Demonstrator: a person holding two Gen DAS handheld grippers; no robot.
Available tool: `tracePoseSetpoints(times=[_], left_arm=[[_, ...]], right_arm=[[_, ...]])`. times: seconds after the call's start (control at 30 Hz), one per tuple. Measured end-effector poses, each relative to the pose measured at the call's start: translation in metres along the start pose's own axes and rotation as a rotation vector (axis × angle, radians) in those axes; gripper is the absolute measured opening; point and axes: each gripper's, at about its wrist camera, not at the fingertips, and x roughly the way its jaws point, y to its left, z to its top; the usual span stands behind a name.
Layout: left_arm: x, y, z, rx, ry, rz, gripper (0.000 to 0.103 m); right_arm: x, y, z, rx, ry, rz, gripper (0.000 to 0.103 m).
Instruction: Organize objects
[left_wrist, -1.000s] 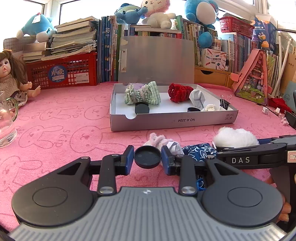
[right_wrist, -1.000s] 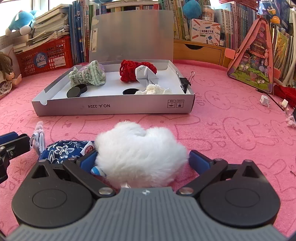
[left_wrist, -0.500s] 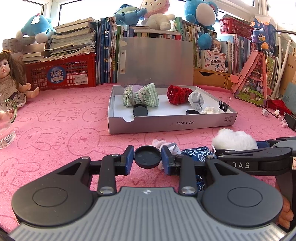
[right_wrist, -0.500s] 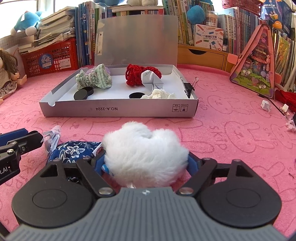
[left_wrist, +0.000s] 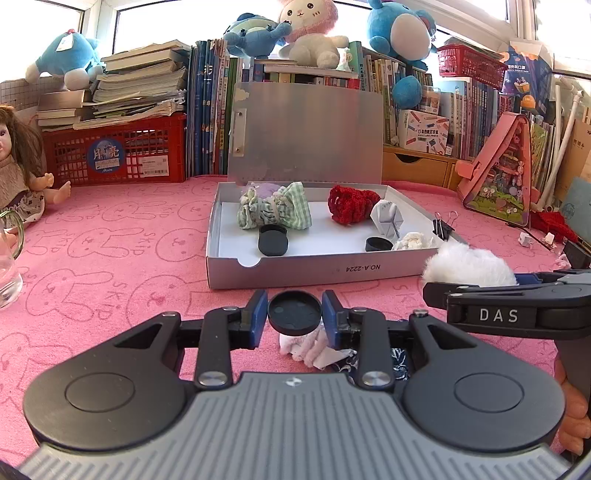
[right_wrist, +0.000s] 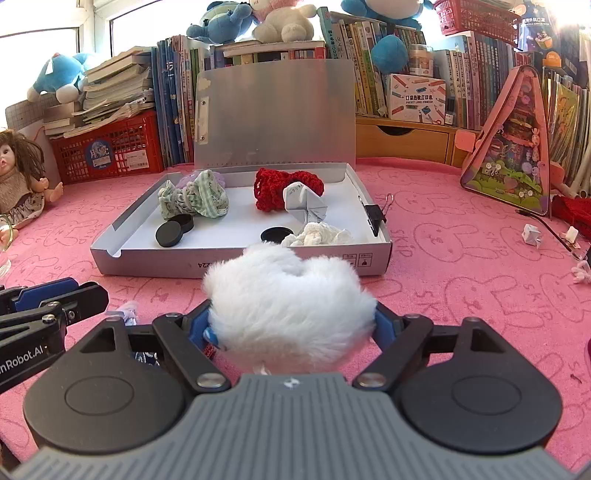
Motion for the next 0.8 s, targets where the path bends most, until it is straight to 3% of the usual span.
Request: tracePoseSetpoints(times=[0.3,0.5,0.8], left_arm=[[0.018,0.002,0.030,-0.004,-0.036,-0.006,0.037],[0.034,0.011,0.051,-0.023,-0.062,-0.013,0.037],[0.071,0.023,0.074,-0.056,-0.062,-0.019,0.037]], right_arm=[[0.008,-0.007,0.021,0.049,0.002,0.061,0.082],[0.021,-0.017,0.038,0.105,0.018,0.147,0.082],[0.037,-0.014,0.061,0.098,-0.025,0.169,0.082]])
